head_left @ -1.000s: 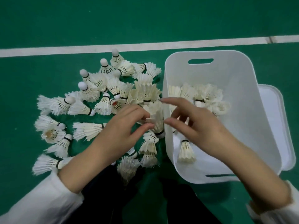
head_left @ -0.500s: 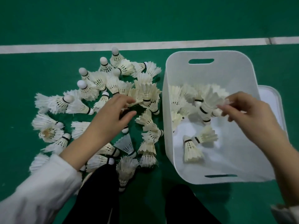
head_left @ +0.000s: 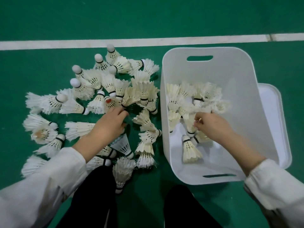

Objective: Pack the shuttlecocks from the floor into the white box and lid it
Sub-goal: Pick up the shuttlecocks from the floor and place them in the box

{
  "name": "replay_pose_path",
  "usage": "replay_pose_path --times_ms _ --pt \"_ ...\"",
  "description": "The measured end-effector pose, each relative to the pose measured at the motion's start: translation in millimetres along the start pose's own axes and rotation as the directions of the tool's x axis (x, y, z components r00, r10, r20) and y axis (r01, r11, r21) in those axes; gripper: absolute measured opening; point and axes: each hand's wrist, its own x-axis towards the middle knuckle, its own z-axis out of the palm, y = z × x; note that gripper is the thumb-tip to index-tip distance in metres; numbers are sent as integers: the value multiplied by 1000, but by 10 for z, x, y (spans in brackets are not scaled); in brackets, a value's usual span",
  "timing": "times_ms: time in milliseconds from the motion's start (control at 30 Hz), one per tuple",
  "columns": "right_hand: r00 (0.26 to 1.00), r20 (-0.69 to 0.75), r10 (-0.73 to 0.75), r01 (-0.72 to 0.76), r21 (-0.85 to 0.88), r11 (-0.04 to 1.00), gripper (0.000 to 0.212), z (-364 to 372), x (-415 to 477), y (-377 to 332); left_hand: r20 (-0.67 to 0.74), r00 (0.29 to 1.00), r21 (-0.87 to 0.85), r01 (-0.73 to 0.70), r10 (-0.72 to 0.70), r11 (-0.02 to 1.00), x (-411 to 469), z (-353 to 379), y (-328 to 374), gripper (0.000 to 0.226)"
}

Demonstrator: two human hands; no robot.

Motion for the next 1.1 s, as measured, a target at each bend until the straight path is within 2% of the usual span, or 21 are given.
replay_pose_path --times_ms 67,133,233,300,400,500,567,700,867,967,1100 --pt "1000 9 1 -1 -10 1000 21 -17 -33 -6 -150 988 -7 32 -33 999 -40 -31 -20 41" --pt "1000 19 -1 2 -6 1000 29 -62 -106 -33 -218 970 -2 105 -103 994 -66 -74 -63 43" --pt "997 -60 -47 48 20 999 30 -237 -279 -135 -182 963 -54 193 -200 980 -105 -96 -144 40" --pt "983 -154 -96 110 90 990 25 -404 -409 -263 -169 963 -87 196 -209 977 -135 -61 -201 35" --pt "951 -242 -190 244 214 946 13 -662 -606 -565 -151 963 -135 205 -225 969 -174 -27 -264 28" --pt "904 -277 -325 397 264 879 11 -814 -736 -931 -122 959 -158 236 -256 959 -199 -20 -336 27" --pt "872 -227 -435 484 261 835 15 -795 -725 -1148 -116 957 -192 239 -264 952 -226 -6 -386 27" --pt "789 -8 -614 608 147 780 19 -516 -504 -1518 -107 955 -294 234 -275 927 -306 60 -418 28" --pt "751 217 -623 635 18 772 24 -88 -260 -1812 -93 955 -400 224 -283 889 -348 124 -409 22" --pt "760 263 -594 624 -44 780 30 15 -223 -1842 -98 970 -487 149 -223 861 -393 123 -394 17" --pt "799 180 -574 588 -33 808 37 8 -182 -1800 -137 971 -557 89 -197 826 -489 91 -329 10"
